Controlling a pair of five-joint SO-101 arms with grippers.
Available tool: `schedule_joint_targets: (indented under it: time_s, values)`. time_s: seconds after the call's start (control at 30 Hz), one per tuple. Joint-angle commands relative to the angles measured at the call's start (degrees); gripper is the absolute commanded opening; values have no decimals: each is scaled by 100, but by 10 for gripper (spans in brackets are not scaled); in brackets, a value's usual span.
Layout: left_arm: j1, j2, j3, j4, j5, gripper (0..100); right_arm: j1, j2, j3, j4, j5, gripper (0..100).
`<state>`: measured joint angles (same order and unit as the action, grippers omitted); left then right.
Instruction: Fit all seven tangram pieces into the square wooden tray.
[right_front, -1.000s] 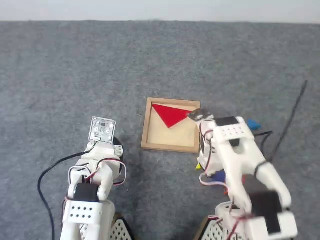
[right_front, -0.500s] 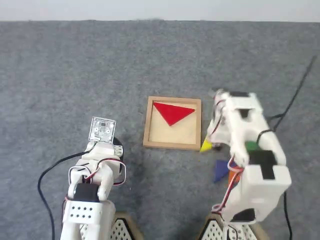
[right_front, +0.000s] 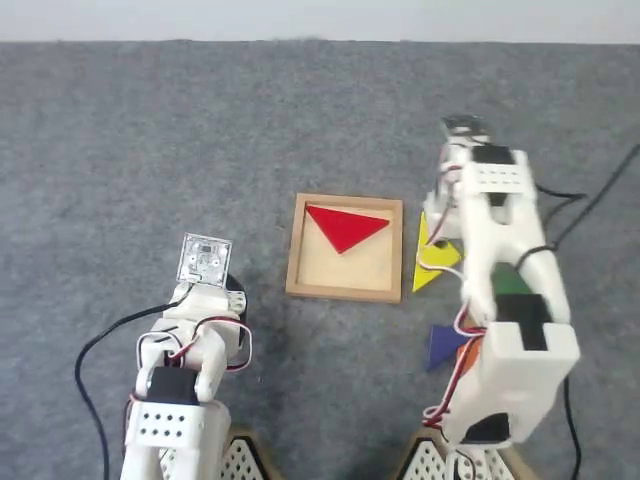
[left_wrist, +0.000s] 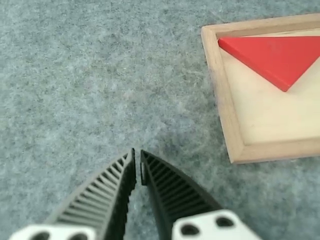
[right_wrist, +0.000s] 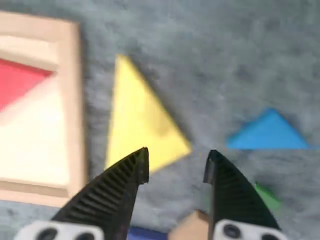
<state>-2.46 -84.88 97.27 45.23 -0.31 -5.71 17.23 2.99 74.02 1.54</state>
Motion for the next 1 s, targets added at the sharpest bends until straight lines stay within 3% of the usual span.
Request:
schedule_joint_targets:
  time_s: [0.0, 0.13, 0.4, 0.53, 0.77, 0.97]
  values:
    - [-26, -79, -48, 44, 26, 15, -382, -92, -105, -312, -615, 297]
    - [-26, -79, -48, 44, 26, 15, -374, -92, 141, -488, -642, 364]
    - [-26, -79, -48, 44, 26, 15, -382, 13, 747, -1007, -431, 301]
    - [-26, -79, -48, 44, 26, 15, -356, 602, 536, -927, -396, 251]
    - [-26, -79, -48, 44, 26, 15, -338, 1156, -202, -382, -448, 257]
    - [-26, -79, -48, 44, 26, 15, -330, 1024, -167, -382, -466, 163]
